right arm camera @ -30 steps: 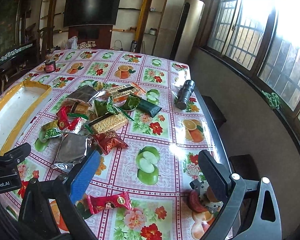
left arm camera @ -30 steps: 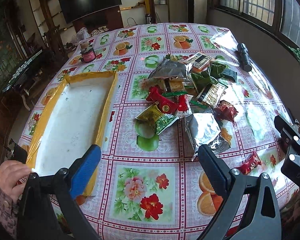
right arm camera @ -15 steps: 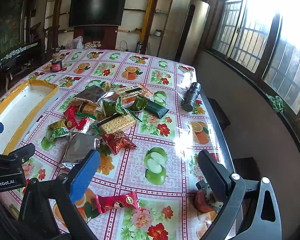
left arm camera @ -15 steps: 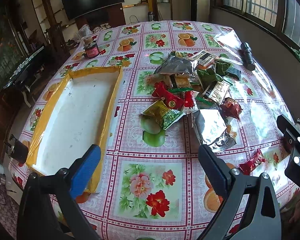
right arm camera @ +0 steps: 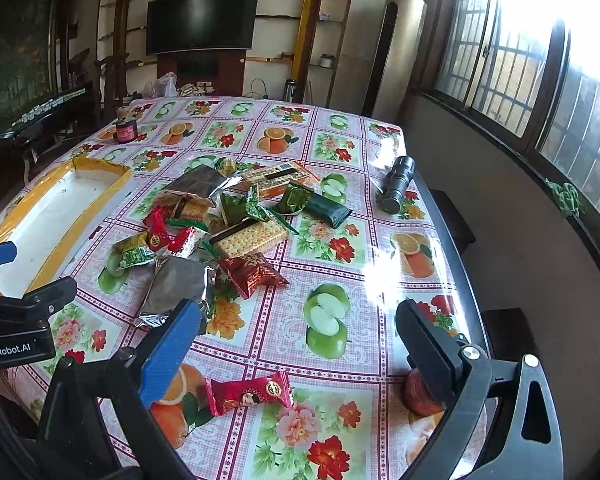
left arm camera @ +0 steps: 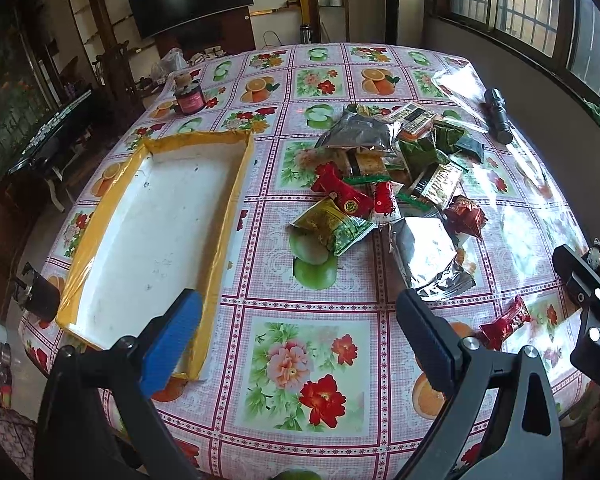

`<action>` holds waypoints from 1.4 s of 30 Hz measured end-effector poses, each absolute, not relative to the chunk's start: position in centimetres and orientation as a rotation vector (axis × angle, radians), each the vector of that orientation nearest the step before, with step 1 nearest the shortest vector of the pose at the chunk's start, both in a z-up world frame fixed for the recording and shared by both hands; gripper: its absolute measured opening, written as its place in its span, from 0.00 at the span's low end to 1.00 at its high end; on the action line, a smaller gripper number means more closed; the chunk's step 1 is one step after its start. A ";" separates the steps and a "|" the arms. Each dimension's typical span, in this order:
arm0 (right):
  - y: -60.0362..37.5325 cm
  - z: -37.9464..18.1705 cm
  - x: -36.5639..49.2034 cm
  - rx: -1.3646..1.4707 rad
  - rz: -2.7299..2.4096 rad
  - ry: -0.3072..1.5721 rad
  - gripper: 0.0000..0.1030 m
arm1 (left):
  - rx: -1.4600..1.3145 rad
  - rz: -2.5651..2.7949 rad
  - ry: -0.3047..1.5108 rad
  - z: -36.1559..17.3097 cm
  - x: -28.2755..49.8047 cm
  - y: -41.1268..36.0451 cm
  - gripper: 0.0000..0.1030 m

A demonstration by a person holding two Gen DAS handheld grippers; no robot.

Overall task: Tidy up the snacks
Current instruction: 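Grasp the silver foil bag with the left tool while the right tool grasps the red face-printed snack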

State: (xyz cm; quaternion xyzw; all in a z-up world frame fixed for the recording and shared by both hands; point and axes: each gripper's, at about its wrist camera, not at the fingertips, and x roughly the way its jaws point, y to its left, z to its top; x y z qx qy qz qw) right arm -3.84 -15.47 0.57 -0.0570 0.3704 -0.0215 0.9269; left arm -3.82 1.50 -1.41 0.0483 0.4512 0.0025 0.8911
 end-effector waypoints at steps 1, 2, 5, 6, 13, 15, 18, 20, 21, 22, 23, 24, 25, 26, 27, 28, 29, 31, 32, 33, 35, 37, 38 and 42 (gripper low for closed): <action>-15.5 0.5 -3.9 -0.114 -0.042 0.761 0.96 | 0.100 0.008 0.936 -1.4 -3.8 1.5 0.95; -15.5 0.5 -4.0 -0.111 -0.037 0.761 0.96 | 0.099 0.012 0.936 -1.4 -3.8 1.6 0.95; -15.3 0.5 -4.2 -0.111 -0.027 0.756 0.96 | 0.101 0.026 0.926 -1.2 -3.9 1.8 0.95; -15.3 0.5 -4.3 -0.104 -0.012 0.755 0.96 | 0.102 0.028 0.923 -1.1 -3.9 1.8 0.95; -15.0 -0.1 -5.3 -0.052 0.136 0.772 0.96 | 0.098 0.009 0.926 -1.2 -3.8 2.0 0.95; -15.4 -0.7 -5.7 0.007 0.221 0.786 0.94 | 0.088 -0.022 0.929 -1.3 -3.7 1.9 0.95; -16.0 -2.2 -6.1 0.046 0.266 0.825 0.85 | 0.078 -0.088 0.942 -1.7 -3.7 1.5 0.95; -16.2 -3.2 -6.3 0.048 0.269 0.852 0.80 | 0.062 -0.130 0.963 -2.3 -3.5 1.2 0.95; -16.3 -3.6 -6.4 0.061 0.278 0.867 0.79 | 0.050 -0.156 0.982 -2.8 -3.3 1.0 0.95; -16.3 -3.9 -6.4 0.071 0.288 0.876 0.79 | 0.043 -0.174 1.000 -3.2 -3.1 0.8 0.95; -16.1 -4.1 -6.4 0.071 0.292 0.883 0.79 | 0.045 -0.182 1.010 -3.5 -2.8 0.5 0.94; -15.9 -4.4 -6.4 0.060 0.290 0.889 0.79 | 0.054 -0.193 1.014 -3.8 -2.5 0.0 0.94; -15.7 -4.5 -6.4 0.050 0.287 0.894 0.79 | 0.066 -0.203 1.018 -4.0 -2.2 -0.5 0.94; -15.6 -4.9 -6.3 0.038 0.282 0.899 0.79 | 0.073 -0.210 1.026 -4.2 -1.8 -1.0 0.94; -15.5 -5.2 -6.1 0.028 0.278 0.909 0.79 | 0.075 -0.224 1.032 -4.4 -1.4 -1.5 0.94; -15.6 -5.4 -5.9 0.018 0.269 0.915 0.79 | 0.076 -0.238 1.035 -4.5 -1.0 -2.1 0.94; -15.6 -5.7 -5.8 0.007 0.259 0.920 0.79 | 0.083 -0.242 1.041 -4.6 -0.6 -2.7 0.94; -15.8 -6.1 -5.5 0.001 0.244 0.931 0.79 | 0.095 -0.254 1.048 -5.0 0.5 -4.0 0.94; -15.9 -6.4 -5.3 -0.008 0.232 0.936 0.78 | 0.103 -0.250 1.056 -5.3 1.2 -4.6 0.94; -16.1 -6.7 -5.0 -0.016 0.225 0.943 0.76 | 0.111 -0.246 1.067 -5.7 1.8 -5.2 0.94; -16.4 -7.2 -4.6 -0.002 0.228 0.960 0.72 | 0.121 -0.239 1.085 -6.6 3.0 -6.0 0.94; -16.6 -8.0 -4.1 0.005 0.232 0.977 0.69 | 0.130 -0.222 1.118 -7.7 4.1 -6.4 0.94; -16.6 -8.0 -4.1 0.002 0.233 0.968 0.69 | 0.126 -0.226 1.131 -8.2 4.6 -6.6 0.94; -16.9 -8.0 -4.0 -0.010 0.245 0.961 0.58 | 0.106 -0.259 1.132 -9.0 5.1 -6.6 0.75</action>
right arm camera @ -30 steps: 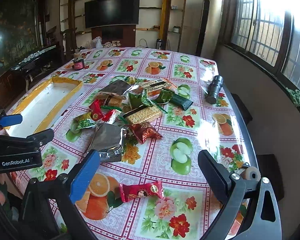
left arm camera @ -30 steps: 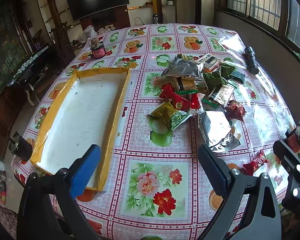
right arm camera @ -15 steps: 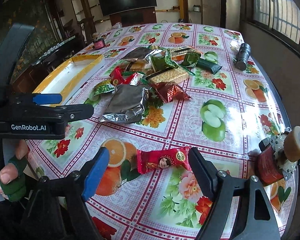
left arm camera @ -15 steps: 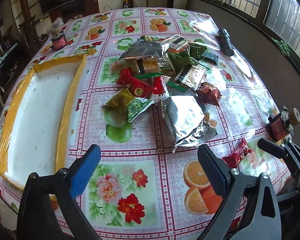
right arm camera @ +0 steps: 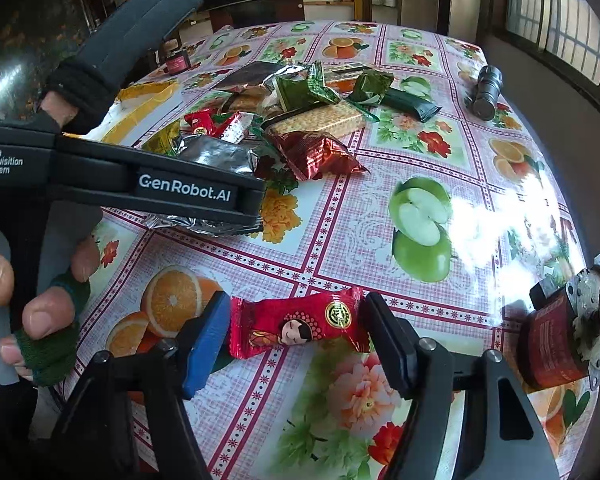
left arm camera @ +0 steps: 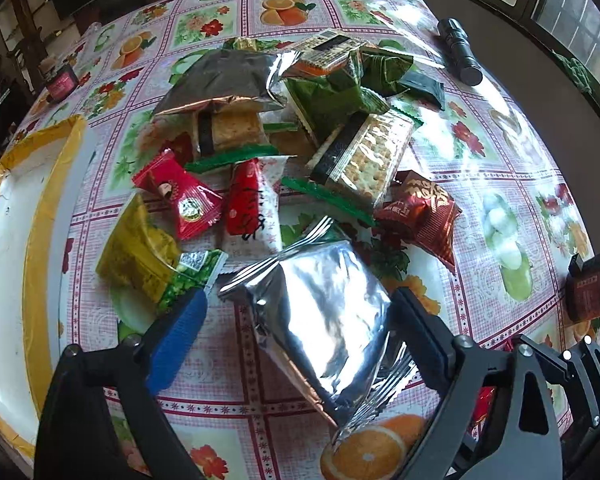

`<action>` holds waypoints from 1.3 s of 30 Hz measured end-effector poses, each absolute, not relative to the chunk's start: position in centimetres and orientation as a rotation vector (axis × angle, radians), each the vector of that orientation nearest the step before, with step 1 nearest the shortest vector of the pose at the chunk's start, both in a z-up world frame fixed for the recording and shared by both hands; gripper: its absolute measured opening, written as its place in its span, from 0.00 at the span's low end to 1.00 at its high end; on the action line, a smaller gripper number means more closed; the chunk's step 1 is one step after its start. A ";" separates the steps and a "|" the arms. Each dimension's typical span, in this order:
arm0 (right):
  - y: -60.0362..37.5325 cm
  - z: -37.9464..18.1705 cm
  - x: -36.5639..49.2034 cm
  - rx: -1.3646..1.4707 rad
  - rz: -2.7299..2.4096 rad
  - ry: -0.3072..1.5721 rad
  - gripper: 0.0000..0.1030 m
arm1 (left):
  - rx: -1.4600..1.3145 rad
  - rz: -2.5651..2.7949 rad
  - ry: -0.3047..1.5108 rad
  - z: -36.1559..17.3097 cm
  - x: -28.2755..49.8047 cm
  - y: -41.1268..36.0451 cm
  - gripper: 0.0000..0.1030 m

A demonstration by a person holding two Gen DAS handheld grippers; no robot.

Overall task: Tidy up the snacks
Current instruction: 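Grasp the silver foil bag with the left tool while the right tool grasps the red face-printed snack, then carry both snacks over the white tray and open both tools to drop them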

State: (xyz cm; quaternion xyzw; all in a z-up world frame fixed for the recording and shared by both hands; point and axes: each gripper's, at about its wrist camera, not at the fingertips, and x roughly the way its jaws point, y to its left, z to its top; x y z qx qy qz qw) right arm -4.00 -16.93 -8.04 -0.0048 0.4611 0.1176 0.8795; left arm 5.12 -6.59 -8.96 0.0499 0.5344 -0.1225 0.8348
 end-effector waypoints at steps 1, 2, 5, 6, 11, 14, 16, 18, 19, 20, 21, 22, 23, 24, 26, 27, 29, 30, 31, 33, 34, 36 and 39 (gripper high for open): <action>-17.1 -8.0 -4.0 0.000 0.253 0.957 0.55 | 0.119 -0.256 1.124 -9.0 5.0 -6.7 0.70; -17.4 -8.0 -4.0 0.010 0.256 0.959 0.51 | 0.141 -0.242 1.113 -9.0 4.8 -6.9 0.63; -17.8 -7.9 -3.9 0.025 0.262 0.965 0.48 | 0.132 -0.273 1.109 -8.8 4.6 -6.7 0.60; -17.9 -7.9 -3.9 0.034 0.264 0.965 0.47 | 0.130 -0.277 1.109 -8.7 4.5 -6.6 0.58; -17.9 -7.7 -4.2 0.069 0.283 0.959 0.47 | 0.098 -0.303 1.106 -8.3 3.6 -5.3 0.56; -17.7 -7.2 -4.6 0.077 0.290 0.947 0.47 | 0.065 -0.306 1.102 -7.8 2.8 -3.8 0.56; -17.4 -6.6 -4.7 0.081 0.301 0.934 0.47 | 0.050 -0.299 1.092 -7.3 2.3 -2.9 0.56; -16.9 -6.0 -4.7 0.073 0.308 0.918 0.47 | 0.034 -0.291 1.079 -6.6 1.8 -1.9 0.56; -16.7 -5.8 -4.6 0.070 0.313 0.914 0.47 | 0.025 -0.289 1.071 -6.2 1.5 -1.5 0.56; -16.5 -5.5 -4.6 0.070 0.321 0.909 0.47 | 0.019 -0.287 1.061 -5.8 1.2 -1.0 0.56; -16.2 -5.2 -4.5 0.069 0.326 0.902 0.47 | 0.011 -0.285 1.051 -5.3 0.9 -0.5 0.56; -15.9 -5.0 -4.4 0.071 0.333 0.897 0.47 | 0.002 -0.284 1.042 -4.9 0.6 0.1 0.56; -15.6 -4.7 -4.3 0.071 0.346 0.892 0.47 | -0.008 -0.281 1.030 -4.4 0.3 0.9 0.56; -15.1 -4.3 -4.2 0.070 0.359 0.885 0.47 | -0.015 -0.274 1.016 -3.9 0.0 1.7 0.56; -14.0 -3.5 -3.9 0.062 0.388 0.865 0.47 | -0.032 -0.246 0.994 -3.1 -0.5 3.5 0.56; -13.4 -3.2 -3.7 0.057 0.403 0.856 0.47 | -0.043 -0.231 0.985 -2.7 -0.7 4.5 0.56; -11.9 -2.5 -3.3 0.049 0.439 0.840 0.47 | -0.057 -0.190 0.964 -1.9 -0.9 6.5 0.56; -11.0 -2.2 -3.0 0.045 0.462 0.831 0.47 | -0.055 -0.164 0.953 -1.6 -1.0 7.5 0.56; -10.2 -1.9 -2.8 0.042 0.483 0.823 0.47 | -0.055 -0.141 0.939 -1.3 -1.1 8.5 0.56; -8.3 -1.4 -2.2 0.036 0.538 0.809 0.47 | -0.055 -0.091 0.924 -1.0 -1.1 10.5 0.56; -7.3 -1.2 -1.8 0.032 0.564 0.802 0.47 | -0.051 -0.063 0.919 -1.0 -1.1 11.6 0.56; -5.1 -0.6 -1.1 0.020 0.611 0.785 0.47 | -0.048 -0.005 0.915 -1.1 -1.0 13.6 0.56; -1.8 0.1 0.0 -0.001 0.676 0.759 0.47 | -0.069 0.061 0.917 -1.4 -0.8 16.6 0.56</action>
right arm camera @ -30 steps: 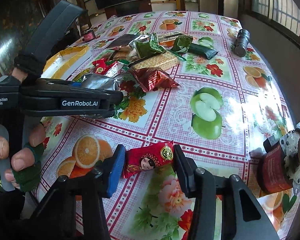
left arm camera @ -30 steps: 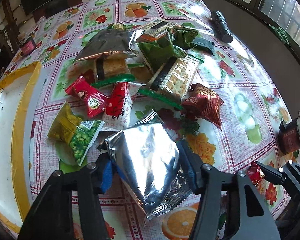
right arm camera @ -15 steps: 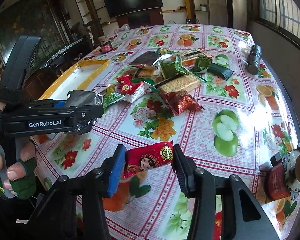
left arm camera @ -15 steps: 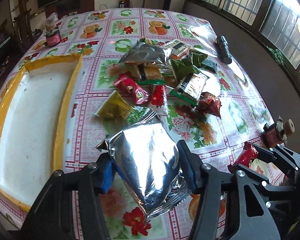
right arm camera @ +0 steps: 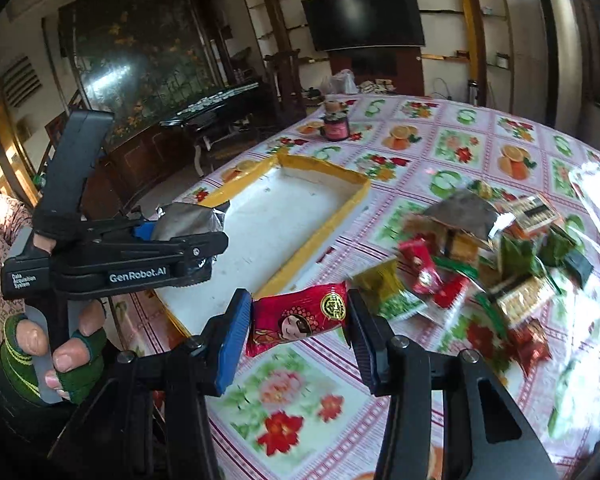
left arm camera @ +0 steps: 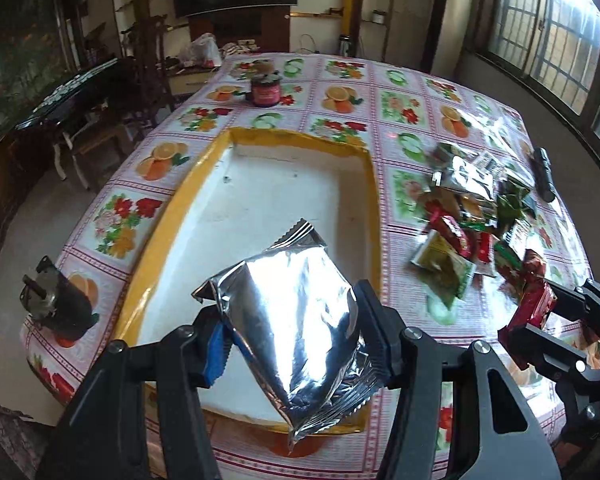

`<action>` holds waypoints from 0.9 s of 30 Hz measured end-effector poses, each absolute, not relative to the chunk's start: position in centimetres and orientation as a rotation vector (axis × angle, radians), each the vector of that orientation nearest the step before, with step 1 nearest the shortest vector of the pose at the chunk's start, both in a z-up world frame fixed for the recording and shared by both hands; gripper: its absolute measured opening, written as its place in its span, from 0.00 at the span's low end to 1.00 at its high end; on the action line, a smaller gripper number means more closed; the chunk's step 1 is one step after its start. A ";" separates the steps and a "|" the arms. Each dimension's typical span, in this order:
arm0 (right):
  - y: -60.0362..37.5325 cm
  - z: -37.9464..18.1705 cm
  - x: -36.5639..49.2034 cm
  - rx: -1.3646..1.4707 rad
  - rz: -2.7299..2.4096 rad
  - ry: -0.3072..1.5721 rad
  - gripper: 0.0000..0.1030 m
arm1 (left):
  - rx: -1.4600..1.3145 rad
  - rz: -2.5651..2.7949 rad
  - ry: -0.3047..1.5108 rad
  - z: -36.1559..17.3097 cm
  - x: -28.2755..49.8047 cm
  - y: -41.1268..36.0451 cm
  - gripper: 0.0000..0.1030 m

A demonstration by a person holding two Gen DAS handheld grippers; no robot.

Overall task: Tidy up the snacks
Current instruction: 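Carry both snacks over the white tray and open both tools to drop them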

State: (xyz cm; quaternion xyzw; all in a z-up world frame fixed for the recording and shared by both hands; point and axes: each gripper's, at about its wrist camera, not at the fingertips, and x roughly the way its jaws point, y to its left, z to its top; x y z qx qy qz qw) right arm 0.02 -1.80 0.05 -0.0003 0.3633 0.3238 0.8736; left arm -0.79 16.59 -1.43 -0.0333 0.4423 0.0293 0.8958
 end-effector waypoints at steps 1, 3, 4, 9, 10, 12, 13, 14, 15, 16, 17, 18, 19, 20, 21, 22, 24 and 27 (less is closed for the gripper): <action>-0.8 0.1 0.5 -0.005 0.692 0.759 0.47 | -0.081 0.074 0.919 -1.6 -0.7 17.5 0.56; 1.1 0.2 1.4 -0.021 0.717 0.756 0.47 | -0.097 0.100 0.927 -2.0 -0.7 19.0 0.56; 1.9 0.0 1.9 -0.024 0.728 0.759 0.47 | -0.101 0.109 0.929 -2.2 -0.7 19.6 0.56; 5.6 -1.5 4.8 -0.028 0.771 0.805 0.47 | -0.110 0.114 0.962 -3.5 -0.3 21.3 0.56; 6.1 -1.7 4.9 -0.027 0.782 0.812 0.47 | -0.105 0.112 0.970 -3.8 -0.2 21.4 0.56; 7.1 -2.3 5.3 -0.038 0.796 0.824 0.47 | -0.100 0.107 0.982 -4.4 0.0 21.6 0.56; 7.5 -2.5 5.5 -0.047 0.799 0.829 0.47 | -0.100 0.100 0.990 -4.7 0.1 21.6 0.56; 7.9 -2.7 5.7 -0.051 0.804 0.835 0.47 | -0.098 0.099 0.994 -5.0 0.2 21.6 0.56; 8.3 -3.0 6.0 -0.056 0.805 0.844 0.47 | -0.094 0.101 0.998 -5.2 0.3 21.6 0.56; 8.6 -3.3 6.3 -0.062 0.805 0.853 0.47 | -0.089 0.105 0.999 -5.4 0.3 21.6 0.56; 8.8 -3.7 6.6 -0.063 0.805 0.861 0.47 | -0.085 0.117 0.999 -5.5 0.4 21.7 0.56; 9.0 -4.1 7.0 -0.062 0.801 0.872 0.47 | -0.090 0.115 1.000 -5.7 0.4 21.9 0.56; 9.1 -4.4 7.2 -0.066 0.796 0.879 0.47 | -0.099 0.115 1.004 -5.8 0.4 22.1 0.56; 9.3 -4.5 7.4 -0.067 0.797 0.882 0.47 | -0.102 0.117 1.007 -6.0 0.5 22.3 0.56; 9.5 -4.7 7.7 -0.069 0.799 0.885 0.47 | -0.100 0.121 1.010 -6.1 0.5 22.4 0.56; 9.7 -4.7 7.7 -0.076 0.798 0.886 0.47 | -0.101 0.126 1.014 -6.3 0.5 22.6 0.56; 10.3 -5.0 8.0 -0.095 0.799 0.889 0.47 | -0.107 0.133 1.023 -6.7 0.7 22.9 0.56; 11.0 -5.6 8.2 -0.119 0.797 0.911 0.50 | -0.114 0.145 1.035 -7.2 1.0 23.5 0.56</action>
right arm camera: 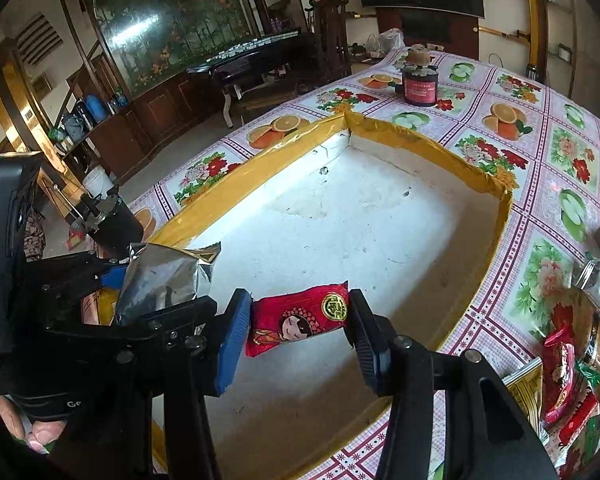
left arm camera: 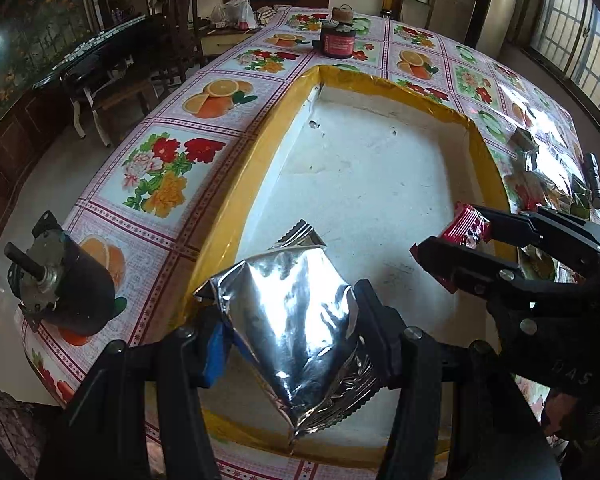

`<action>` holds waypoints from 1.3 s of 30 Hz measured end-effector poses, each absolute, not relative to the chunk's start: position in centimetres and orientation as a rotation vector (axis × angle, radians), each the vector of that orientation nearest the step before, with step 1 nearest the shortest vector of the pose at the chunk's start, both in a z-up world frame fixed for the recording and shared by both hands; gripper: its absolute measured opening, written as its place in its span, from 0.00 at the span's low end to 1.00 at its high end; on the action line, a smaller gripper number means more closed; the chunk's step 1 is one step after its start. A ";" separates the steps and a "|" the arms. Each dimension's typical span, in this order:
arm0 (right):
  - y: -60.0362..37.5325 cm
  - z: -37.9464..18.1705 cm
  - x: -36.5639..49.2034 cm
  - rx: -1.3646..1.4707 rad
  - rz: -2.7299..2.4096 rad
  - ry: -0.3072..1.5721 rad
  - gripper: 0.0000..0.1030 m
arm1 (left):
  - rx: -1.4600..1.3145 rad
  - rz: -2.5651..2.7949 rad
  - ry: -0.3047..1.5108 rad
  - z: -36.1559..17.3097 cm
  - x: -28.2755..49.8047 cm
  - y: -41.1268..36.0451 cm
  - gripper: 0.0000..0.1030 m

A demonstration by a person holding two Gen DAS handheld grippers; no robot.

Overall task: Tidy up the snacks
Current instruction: 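Carry both snacks over the white tray and open both tools to drop them, then move both tools back to the snack pile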

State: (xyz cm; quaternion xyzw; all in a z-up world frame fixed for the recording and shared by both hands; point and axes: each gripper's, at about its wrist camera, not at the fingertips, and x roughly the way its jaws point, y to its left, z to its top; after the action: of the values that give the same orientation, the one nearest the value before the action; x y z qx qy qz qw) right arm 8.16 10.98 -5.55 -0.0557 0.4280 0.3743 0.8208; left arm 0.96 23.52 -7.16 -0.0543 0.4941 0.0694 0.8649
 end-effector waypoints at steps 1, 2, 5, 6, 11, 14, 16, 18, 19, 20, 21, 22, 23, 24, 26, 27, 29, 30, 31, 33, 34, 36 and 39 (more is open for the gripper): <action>11.2 -5.7 8.1 -0.130 0.793 0.914 0.51 | -0.113 0.151 1.039 -7.3 1.0 23.7 0.56; 11.3 -5.8 8.2 -0.135 0.790 0.917 0.52 | -0.114 0.152 1.043 -7.5 1.1 23.8 0.57; 11.2 -6.0 8.3 -0.137 0.768 0.923 0.60 | -0.123 0.163 1.058 -7.7 1.2 24.0 0.58; 11.2 -6.0 8.4 -0.132 0.766 0.927 0.62 | -0.126 0.164 1.056 -7.7 1.1 24.1 0.58; 10.4 -5.2 8.2 -0.109 0.756 0.921 0.65 | -0.111 0.184 1.041 -6.9 0.8 23.6 0.64; 8.9 -3.7 7.6 -0.084 0.745 0.880 0.66 | -0.098 0.198 0.993 -5.4 0.0 23.2 0.70; 7.6 -2.7 6.9 -0.055 0.736 0.846 0.69 | -0.103 0.207 0.960 -4.4 -0.5 23.0 0.73; 6.0 -1.9 6.2 -0.020 0.718 0.818 0.71 | -0.102 0.216 0.938 -3.6 -0.8 22.7 0.77; 5.3 -1.7 5.9 -0.008 0.707 0.810 0.71 | -0.101 0.217 0.929 -3.3 -0.9 22.5 0.77; 4.6 -1.6 5.7 0.002 0.697 0.807 0.71 | -0.098 0.216 0.925 -3.1 -1.0 22.2 0.77; 4.0 -1.5 5.6 0.011 0.688 0.808 0.71 | -0.093 0.216 0.922 -2.9 -1.0 21.9 0.77; 3.4 -1.6 5.4 0.020 0.680 0.808 0.71 | -0.086 0.214 0.916 -2.7 -1.1 21.5 0.77; 2.9 -1.6 5.2 0.026 0.672 0.808 0.72 | -0.077 0.211 0.912 -2.6 -1.2 21.0 0.77; 2.3 -1.8 5.0 0.031 0.662 0.810 0.72 | -0.068 0.208 0.908 -2.4 -1.3 20.5 0.77; 1.2 -2.0 4.7 0.045 0.645 0.816 0.72 | -0.056 0.196 0.900 -2.1 -1.6 19.6 0.77; 0.6 -2.1 4.5 0.054 0.637 0.817 0.72 | -0.050 0.191 0.897 -1.9 -1.7 19.1 0.77; -0.6 -2.3 4.0 0.066 0.620 0.812 0.72 | -0.045 0.180 0.892 -1.6 -1.9 18.2 0.77; -1.1 -2.3 3.7 0.075 0.614 0.808 0.72 | -0.047 0.172 0.893 -1.5 -1.9 17.8 0.77; -1.7 -2.3 3.5 0.092 0.608 0.804 0.72 | -0.050 0.161 0.893 -1.4 -2.0 17.4 0.77; -3.2 -2.1 3.1 0.144 0.603 0.777 0.72 | -0.041 0.142 0.893 -1.3 -2.1 16.2 0.77; -4.1 -1.8 2.8 0.180 0.603 0.750 0.72 | -0.038 0.128 0.893 -1.2 -2.1 15.7 0.77; -6.6 -0.8 1.8 0.312 0.650 0.642 0.73 | -0.041 0.099 0.895 -1.1 -2.2 14.5 0.77; -11.4 1.2 -1.1 0.496 0.665 0.393 0.82 | -0.028 0.067 0.896 -0.9 -2.3 12.9 0.77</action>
State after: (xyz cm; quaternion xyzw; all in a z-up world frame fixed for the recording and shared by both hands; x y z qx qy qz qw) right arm -1.10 -11.37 1.20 0.2393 0.1898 0.3211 0.8965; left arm -2.28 12.90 -0.94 -0.0133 0.4331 0.0324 0.9007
